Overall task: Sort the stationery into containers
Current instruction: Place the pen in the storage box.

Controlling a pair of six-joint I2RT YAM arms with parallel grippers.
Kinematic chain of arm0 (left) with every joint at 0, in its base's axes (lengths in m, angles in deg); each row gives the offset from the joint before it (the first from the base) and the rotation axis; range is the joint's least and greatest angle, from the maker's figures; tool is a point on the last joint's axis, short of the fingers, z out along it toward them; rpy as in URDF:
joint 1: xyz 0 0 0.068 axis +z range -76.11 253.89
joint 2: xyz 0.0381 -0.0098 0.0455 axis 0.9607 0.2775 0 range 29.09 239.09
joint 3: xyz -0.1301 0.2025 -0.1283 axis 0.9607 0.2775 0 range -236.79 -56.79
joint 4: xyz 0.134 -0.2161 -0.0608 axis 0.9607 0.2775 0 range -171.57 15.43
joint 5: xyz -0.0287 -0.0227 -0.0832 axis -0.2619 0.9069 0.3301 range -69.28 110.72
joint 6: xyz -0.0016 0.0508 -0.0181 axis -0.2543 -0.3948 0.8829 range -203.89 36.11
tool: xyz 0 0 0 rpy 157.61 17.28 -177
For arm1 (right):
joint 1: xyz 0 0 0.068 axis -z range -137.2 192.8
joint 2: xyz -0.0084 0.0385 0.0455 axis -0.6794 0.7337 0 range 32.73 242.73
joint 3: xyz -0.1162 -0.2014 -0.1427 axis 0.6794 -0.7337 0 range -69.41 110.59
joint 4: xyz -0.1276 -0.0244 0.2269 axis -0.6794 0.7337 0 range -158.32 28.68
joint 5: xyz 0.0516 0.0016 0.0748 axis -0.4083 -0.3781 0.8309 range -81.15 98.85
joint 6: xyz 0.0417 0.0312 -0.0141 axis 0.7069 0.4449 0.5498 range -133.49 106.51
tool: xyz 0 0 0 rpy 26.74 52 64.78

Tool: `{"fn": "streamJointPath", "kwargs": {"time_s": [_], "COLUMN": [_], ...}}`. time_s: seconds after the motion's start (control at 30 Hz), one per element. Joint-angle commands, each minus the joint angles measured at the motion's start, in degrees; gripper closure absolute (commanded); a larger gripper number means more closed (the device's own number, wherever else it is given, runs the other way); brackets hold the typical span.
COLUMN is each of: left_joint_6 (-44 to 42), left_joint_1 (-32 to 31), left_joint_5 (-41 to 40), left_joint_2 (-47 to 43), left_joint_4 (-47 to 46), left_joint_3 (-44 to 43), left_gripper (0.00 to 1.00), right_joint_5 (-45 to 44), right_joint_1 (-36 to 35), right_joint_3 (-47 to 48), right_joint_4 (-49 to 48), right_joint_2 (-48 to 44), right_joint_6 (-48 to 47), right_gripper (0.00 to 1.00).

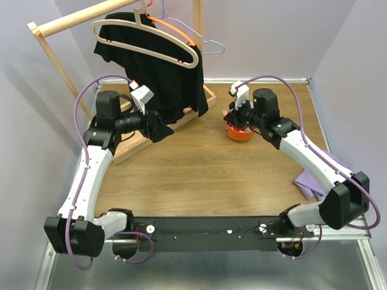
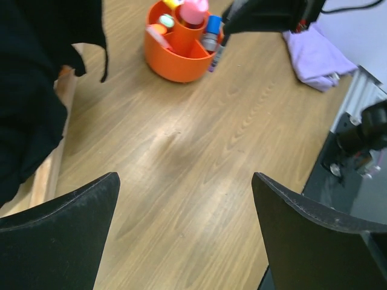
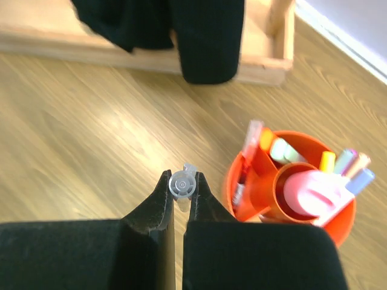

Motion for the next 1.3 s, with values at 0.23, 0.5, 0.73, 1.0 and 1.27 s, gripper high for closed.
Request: {"fn": "streamJointPath", "kwargs": {"time_s": [0.23, 0.5, 0.73, 1.0, 1.27], "left_joint_6": [5.66, 7.06, 7.15, 6.98, 6.71], "left_joint_1": [-0.13, -0.13, -0.13, -0.13, -0.13], "left_joint_5": [-3.98, -3.10, -2.83, -2.57, -2.48], "left_joint_2": [-1.05, -0.09, 0.18, 1.14, 2.46], "left_joint_4": [-7.62, -9.64, -10.26, -10.52, -10.52], "left_joint_3": [3.20, 2.67, 3.02, 2.76, 1.00], "left_gripper": [0.01, 0.01, 0.01, 0.01, 0.01], "right_joint_5": [-8.96, -10.02, -9.14, -9.49, -13.62], "right_joint_1": [1.27, 2.41, 2.77, 2.77, 2.77], "right_joint_3": [-0.33, 1.68, 3.71, 3.54, 1.34], "right_joint_4": [1.55, 0.59, 0.06, -0.82, -2.84], "right_joint_2": [3.83, 6.47, 10.77, 13.94, 14.29], "right_joint_6": [-9.29, -10.35, -10.88, -11.13, -12.54], "right_gripper": [0.99, 0.99, 0.99, 0.99, 0.92]}}
